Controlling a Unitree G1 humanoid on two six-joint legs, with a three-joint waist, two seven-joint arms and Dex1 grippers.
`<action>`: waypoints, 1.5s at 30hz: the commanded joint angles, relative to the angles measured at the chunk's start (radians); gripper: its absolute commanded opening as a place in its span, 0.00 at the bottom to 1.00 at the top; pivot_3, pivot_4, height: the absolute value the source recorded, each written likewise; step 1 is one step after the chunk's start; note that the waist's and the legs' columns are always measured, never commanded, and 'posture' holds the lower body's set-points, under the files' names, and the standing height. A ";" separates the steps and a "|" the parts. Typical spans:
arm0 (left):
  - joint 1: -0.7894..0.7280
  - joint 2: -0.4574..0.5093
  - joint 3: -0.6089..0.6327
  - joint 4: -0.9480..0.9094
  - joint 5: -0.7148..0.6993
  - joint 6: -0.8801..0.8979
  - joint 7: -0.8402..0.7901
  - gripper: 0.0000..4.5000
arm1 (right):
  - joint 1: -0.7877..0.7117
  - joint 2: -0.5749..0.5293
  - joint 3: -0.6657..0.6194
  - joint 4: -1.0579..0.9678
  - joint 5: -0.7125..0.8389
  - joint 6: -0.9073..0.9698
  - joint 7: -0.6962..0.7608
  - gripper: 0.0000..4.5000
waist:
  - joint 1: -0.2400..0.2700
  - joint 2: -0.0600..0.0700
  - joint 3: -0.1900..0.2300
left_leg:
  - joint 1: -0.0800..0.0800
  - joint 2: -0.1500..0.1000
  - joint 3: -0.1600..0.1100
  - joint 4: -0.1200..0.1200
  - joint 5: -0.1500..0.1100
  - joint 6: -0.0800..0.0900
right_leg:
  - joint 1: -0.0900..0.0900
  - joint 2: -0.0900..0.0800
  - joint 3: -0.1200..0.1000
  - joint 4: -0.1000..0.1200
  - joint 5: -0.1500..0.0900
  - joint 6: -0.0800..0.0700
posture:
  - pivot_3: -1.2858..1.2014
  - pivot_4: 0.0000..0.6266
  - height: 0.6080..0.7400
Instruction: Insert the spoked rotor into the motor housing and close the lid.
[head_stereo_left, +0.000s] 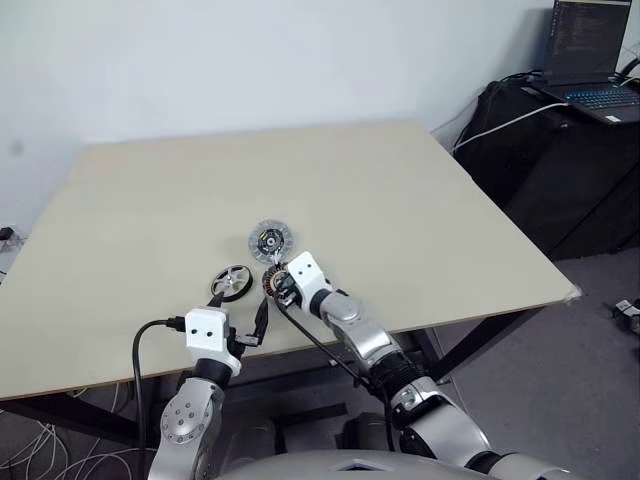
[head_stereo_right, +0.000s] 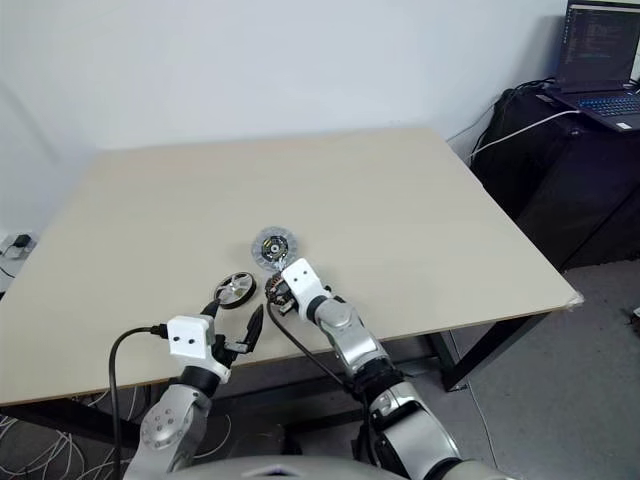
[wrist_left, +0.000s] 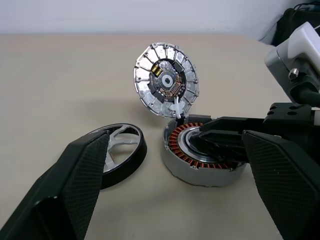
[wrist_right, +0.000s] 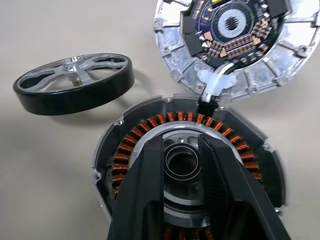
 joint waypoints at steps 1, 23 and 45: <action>-0.006 -0.001 -0.001 -0.078 -0.006 0.010 0.005 1.00 | -0.030 0.014 -0.009 -0.003 -0.004 -0.025 0.004 0.15 | 0.000 0.000 0.000 | 0.000 0.000 0.000 0.000 0.000 0.000 | 0.000 0.000 0.000 0.000 0.000 0.000 | 0.52 0.00 1.00; 0.056 -0.003 -0.071 -0.193 0.022 0.073 0.055 1.00 | -0.003 0.019 -0.032 -0.087 0.050 0.012 0.092 0.58 | -0.001 0.000 0.000 | 0.000 0.000 0.000 0.000 0.000 0.000 | 0.000 0.000 0.000 0.000 0.000 0.000 | 0.52 0.00 1.00; 0.001 -0.036 -0.041 0.045 0.028 -0.084 0.030 1.00 | -0.062 0.038 -0.015 -0.058 0.021 0.089 0.073 0.01 | 0.001 0.000 0.001 | 0.000 0.000 0.000 0.000 0.000 0.000 | 0.000 0.000 0.000 0.000 0.000 0.000 | 0.52 0.00 1.00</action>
